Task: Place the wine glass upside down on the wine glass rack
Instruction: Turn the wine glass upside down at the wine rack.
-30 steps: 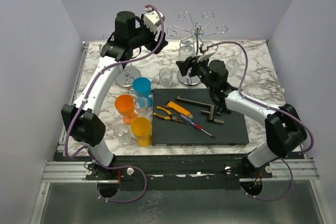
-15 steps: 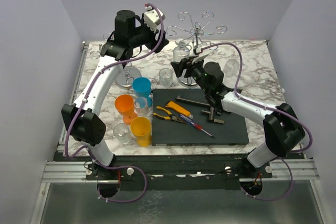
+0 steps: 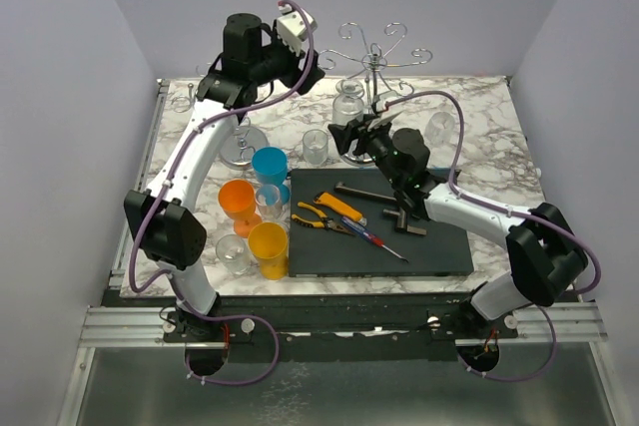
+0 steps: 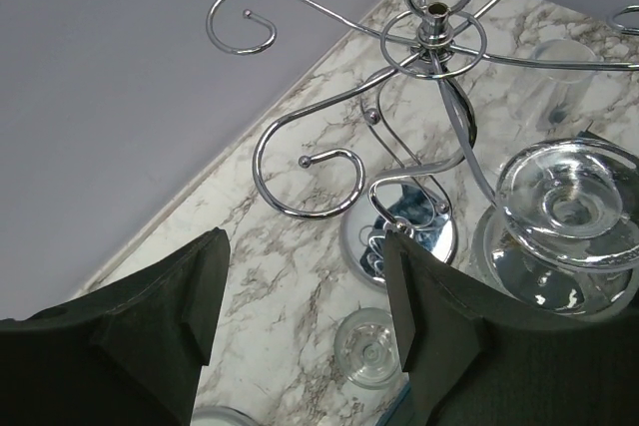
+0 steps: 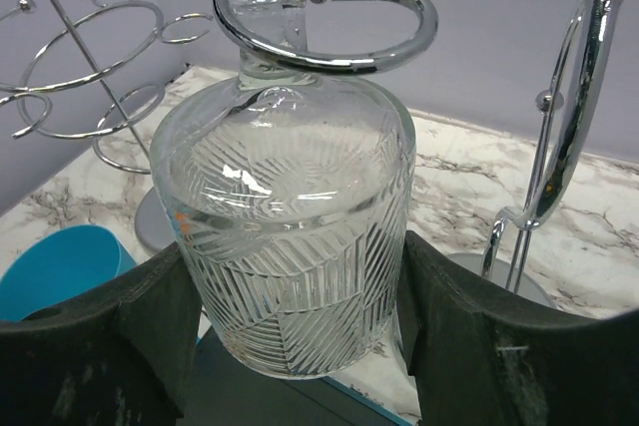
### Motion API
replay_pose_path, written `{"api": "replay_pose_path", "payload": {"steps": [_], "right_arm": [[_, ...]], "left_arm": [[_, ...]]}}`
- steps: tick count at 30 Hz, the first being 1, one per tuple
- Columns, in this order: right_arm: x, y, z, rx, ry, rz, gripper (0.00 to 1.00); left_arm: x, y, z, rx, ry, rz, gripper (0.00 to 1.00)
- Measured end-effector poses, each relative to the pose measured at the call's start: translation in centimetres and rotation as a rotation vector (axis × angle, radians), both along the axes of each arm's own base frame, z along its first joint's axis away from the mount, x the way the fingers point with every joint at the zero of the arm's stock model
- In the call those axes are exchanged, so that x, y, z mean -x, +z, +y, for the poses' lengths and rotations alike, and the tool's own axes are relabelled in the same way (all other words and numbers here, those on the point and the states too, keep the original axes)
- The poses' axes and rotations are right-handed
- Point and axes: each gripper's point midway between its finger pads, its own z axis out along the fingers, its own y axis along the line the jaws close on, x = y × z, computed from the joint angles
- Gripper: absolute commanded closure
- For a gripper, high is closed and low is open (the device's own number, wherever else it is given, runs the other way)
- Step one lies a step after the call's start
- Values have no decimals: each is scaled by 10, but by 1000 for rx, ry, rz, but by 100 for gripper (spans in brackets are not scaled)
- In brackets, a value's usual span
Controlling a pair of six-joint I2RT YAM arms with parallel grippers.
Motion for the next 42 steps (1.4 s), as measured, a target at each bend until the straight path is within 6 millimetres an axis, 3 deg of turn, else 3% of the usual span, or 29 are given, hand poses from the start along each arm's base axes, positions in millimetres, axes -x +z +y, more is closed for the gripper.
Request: {"api": "replay_pose_path", "payload": {"steps": [10,16,20,30,42], "right_arm": [[10,-1,-11,-18,-21,-20,99],[10,0,-15,-53,-45,-22,92],[10,1,-16,-79,-59,-22,99],[9,-1,-13,-59,-49,-50,99],[-1,-1,-10,41,-49,-118,99]], "left_arm": [[-12,-2,-6,-1,21,1,33],[-12,-4,-7,-2,28,6,33],[-13,-3,-7,-2,31,5,33],[-18,3,-11,17,46,12,35],[-26,-8,-12,11,66,35,37]]}}
